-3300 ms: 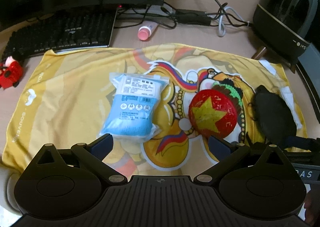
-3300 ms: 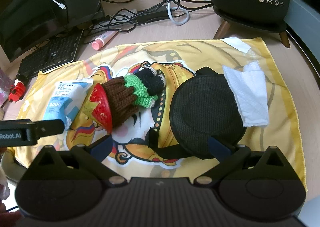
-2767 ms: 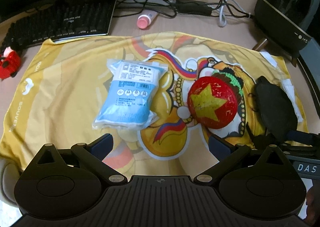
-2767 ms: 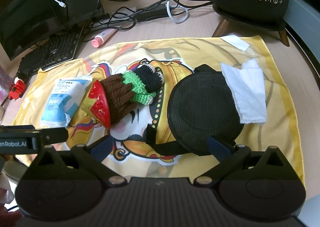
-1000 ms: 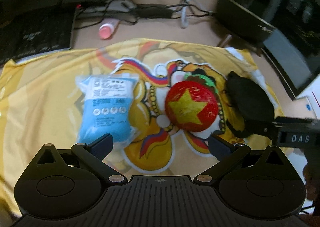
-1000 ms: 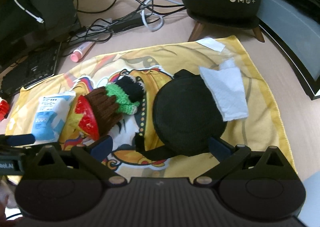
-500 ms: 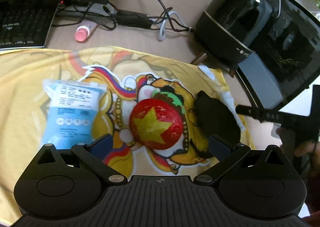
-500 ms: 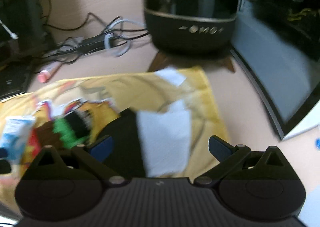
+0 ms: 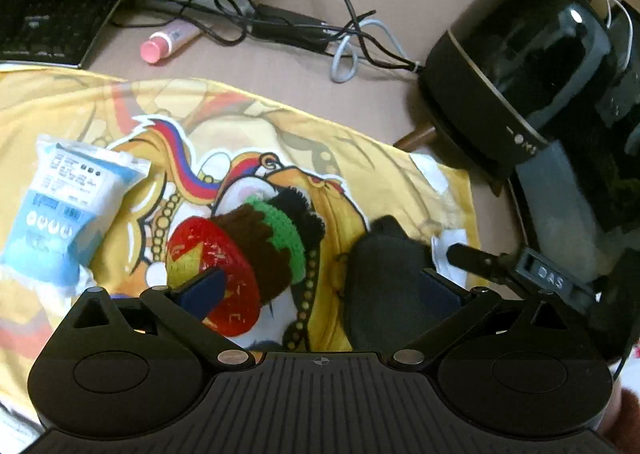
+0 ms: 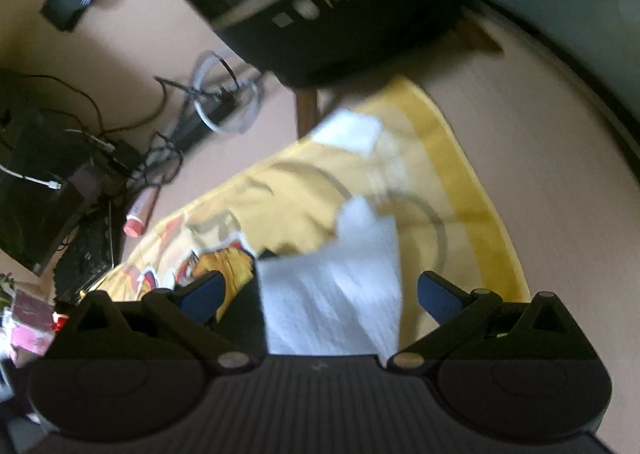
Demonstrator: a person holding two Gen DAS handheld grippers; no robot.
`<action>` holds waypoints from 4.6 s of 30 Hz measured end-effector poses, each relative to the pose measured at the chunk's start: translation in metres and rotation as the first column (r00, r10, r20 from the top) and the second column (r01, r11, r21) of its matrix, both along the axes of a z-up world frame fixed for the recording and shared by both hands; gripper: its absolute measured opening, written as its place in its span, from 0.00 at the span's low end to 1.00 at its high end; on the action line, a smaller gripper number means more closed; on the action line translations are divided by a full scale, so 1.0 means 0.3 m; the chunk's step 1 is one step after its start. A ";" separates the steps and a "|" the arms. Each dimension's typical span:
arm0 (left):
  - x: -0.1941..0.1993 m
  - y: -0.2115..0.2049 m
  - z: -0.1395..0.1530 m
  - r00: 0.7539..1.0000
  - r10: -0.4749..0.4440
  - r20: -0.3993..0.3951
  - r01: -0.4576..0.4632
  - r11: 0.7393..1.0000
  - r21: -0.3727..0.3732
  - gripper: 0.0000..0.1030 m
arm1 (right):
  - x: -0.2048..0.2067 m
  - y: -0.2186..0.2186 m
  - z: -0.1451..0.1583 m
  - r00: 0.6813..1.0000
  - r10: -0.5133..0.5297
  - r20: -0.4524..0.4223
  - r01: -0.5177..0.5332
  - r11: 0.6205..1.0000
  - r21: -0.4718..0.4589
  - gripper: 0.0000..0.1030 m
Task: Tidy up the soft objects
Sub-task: 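Grasp the white tissue with the right gripper and lift it, then wipe the black mesh container with the tissue in the right gripper, then rub the tissue across the container's blue-rimmed surface with the right gripper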
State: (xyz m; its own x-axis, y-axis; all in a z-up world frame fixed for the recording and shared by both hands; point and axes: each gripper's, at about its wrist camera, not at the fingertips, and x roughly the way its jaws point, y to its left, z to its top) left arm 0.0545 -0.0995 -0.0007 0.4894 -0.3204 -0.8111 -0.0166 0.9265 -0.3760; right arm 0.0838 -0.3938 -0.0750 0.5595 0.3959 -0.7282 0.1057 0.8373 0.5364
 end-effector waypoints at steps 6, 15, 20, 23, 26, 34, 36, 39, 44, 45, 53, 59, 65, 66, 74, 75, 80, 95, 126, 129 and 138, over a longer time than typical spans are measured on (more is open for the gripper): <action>-0.040 -0.074 0.019 0.995 -0.103 0.008 0.102 0.993 0.053 1.00 | 0.023 -0.005 -0.030 0.995 0.057 -0.079 -0.056 0.998 0.015 1.00; -0.014 -0.164 -0.054 0.953 -0.281 -0.109 0.290 0.954 0.078 1.00 | 0.050 0.061 -0.015 0.986 0.110 -0.128 -0.125 0.986 -0.111 1.00; 0.007 -0.176 -0.069 0.956 -0.232 -0.179 0.256 0.959 0.124 1.00 | 0.038 0.130 -0.011 0.963 0.237 -0.128 -0.263 0.930 -0.258 1.00; 0.017 -0.184 -0.071 0.953 -0.202 -0.225 0.246 0.951 0.185 1.00 | 0.032 0.133 0.005 0.964 0.225 -0.141 -0.258 0.920 -0.295 0.84; 0.022 -0.189 -0.077 0.949 -0.194 -0.248 0.250 0.944 0.217 1.00 | 0.037 0.102 0.042 0.977 0.194 -0.091 -0.211 0.944 -0.253 0.73; 0.006 -0.220 -0.058 0.944 -0.223 -0.245 0.286 0.921 0.264 1.00 | 0.121 0.082 0.015 0.982 0.172 -0.072 -0.184 0.955 -0.230 0.46; 0.005 -0.215 -0.050 0.946 -0.223 -0.234 0.284 0.920 0.272 1.00 | 0.120 0.078 0.009 0.981 0.183 -0.057 -0.191 0.960 -0.205 0.36; 0.005 -0.204 -0.048 0.947 -0.227 -0.226 0.284 0.921 0.266 1.00 | 0.111 0.083 0.018 0.978 0.206 -0.029 -0.208 0.960 -0.189 0.10; 0.011 -0.180 -0.045 0.943 -0.267 -0.199 0.312 0.919 0.241 1.00 | 0.081 0.084 0.081 0.985 0.170 0.027 -0.159 0.960 -0.231 0.08; 0.014 -0.175 -0.045 0.942 -0.275 -0.193 0.316 0.920 0.232 1.00 | 0.073 0.080 0.096 0.989 0.146 0.030 -0.136 0.968 -0.213 0.08; -0.011 -0.128 -0.092 0.900 -0.430 -0.071 0.434 0.898 0.071 1.00 | -0.007 0.215 0.195 0.981 0.178 0.077 -0.171 0.981 -0.091 0.08; -0.048 -0.162 -0.145 0.873 -0.475 -0.114 0.483 0.874 0.055 1.00 | -0.005 0.213 0.162 0.976 0.212 0.054 -0.201 0.967 -0.157 0.08; -0.033 -0.241 -0.177 0.860 -0.498 -0.112 0.508 0.858 0.081 1.00 | 0.042 0.006 0.197 0.990 0.116 0.082 -0.101 0.980 -0.173 0.07; -0.028 -0.263 -0.188 0.851 -0.512 -0.118 0.523 0.846 0.107 1.00 | 0.051 0.002 0.192 0.987 0.139 0.076 -0.130 0.986 -0.105 0.07; -0.035 -0.344 -0.205 0.847 -0.514 -0.133 0.531 0.819 0.217 1.00 | 0.057 0.220 0.008 0.899 0.439 -0.007 -0.437 0.896 0.080 0.08; -0.027 -0.356 -0.205 0.847 -0.516 -0.129 0.531 0.817 0.225 1.00 | 0.055 0.221 0.002 0.896 0.444 0.001 -0.444 0.896 0.022 0.08; 0.040 -0.429 -0.209 0.837 -0.539 -0.100 0.545 0.798 0.256 1.00 | 0.085 0.104 0.028 0.926 0.375 0.041 -0.368 0.921 -0.128 0.08; -0.048 -0.230 -0.152 0.856 -0.473 -0.207 0.514 0.819 0.254 1.00 | -0.038 0.152 0.021 0.926 0.378 -0.028 -0.377 0.926 0.018 0.08; 0.017 -0.477 -0.109 0.564 -0.812 0.147 0.756 0.580 0.304 1.00 | 0.024 -0.023 0.115 0.986 0.160 0.056 -0.168 0.965 0.202 0.11; 0.013 -0.478 -0.110 0.541 -0.827 0.157 0.779 0.562 0.279 1.00 | 0.033 -0.031 0.176 0.981 0.176 0.085 -0.188 0.966 0.179 0.11; -0.033 -0.252 -0.190 0.710 -0.702 -0.058 0.689 0.676 0.261 1.00 | 0.100 0.141 0.076 0.954 0.300 -0.001 -0.294 0.936 0.192 0.11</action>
State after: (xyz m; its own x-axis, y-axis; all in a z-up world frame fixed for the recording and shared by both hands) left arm 0.0447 -0.1752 -0.0577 0.2437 -0.3774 -0.8934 0.6812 0.7223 -0.1192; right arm 0.1137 -0.3514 -0.0523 0.3744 0.6716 -0.6393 -0.1135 0.7175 0.6873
